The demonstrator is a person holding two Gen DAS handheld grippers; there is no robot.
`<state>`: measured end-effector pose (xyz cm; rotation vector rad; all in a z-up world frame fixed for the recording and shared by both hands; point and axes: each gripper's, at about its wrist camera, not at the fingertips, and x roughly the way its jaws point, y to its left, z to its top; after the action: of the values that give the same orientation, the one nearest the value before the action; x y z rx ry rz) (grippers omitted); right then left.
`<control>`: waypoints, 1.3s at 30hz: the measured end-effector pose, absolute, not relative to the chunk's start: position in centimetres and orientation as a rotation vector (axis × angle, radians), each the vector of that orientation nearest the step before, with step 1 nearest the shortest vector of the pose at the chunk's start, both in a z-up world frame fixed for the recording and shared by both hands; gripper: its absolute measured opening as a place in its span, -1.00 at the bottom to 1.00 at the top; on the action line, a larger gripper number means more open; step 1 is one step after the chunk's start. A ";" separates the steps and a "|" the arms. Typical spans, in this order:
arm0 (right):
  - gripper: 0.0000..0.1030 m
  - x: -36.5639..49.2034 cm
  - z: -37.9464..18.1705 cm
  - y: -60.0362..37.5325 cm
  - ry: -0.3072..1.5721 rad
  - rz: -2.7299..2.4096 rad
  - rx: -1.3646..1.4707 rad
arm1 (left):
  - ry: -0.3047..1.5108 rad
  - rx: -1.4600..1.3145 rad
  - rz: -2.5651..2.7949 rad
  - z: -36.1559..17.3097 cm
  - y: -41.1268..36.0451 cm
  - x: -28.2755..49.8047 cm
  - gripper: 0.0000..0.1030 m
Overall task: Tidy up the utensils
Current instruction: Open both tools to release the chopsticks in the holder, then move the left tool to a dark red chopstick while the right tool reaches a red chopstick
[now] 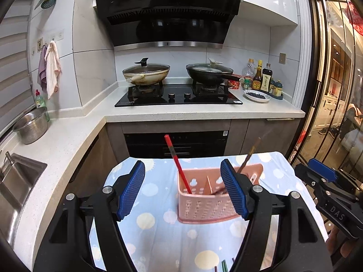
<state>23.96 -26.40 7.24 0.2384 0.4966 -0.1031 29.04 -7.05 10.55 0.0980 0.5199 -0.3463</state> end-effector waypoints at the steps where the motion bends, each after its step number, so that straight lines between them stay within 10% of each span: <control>1: -0.11 23.3 7.1 -26.1 0.497 -0.105 0.227 | 0.519 0.103 -0.343 10.4 -6.8 28.4 0.30; 29: -0.12 4.0 -9.0 -19.9 0.842 -0.119 0.233 | 0.864 0.193 -0.357 -7.2 -1.6 10.9 0.36; 39: -0.60 1.6 -11.6 -18.6 0.909 -0.103 0.220 | 0.928 0.203 -0.382 -9.8 -1.2 6.9 0.31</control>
<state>1.64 -18.58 -11.64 0.2196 0.9095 -0.1028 6.90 -1.16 -9.75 0.2026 0.9282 -0.3819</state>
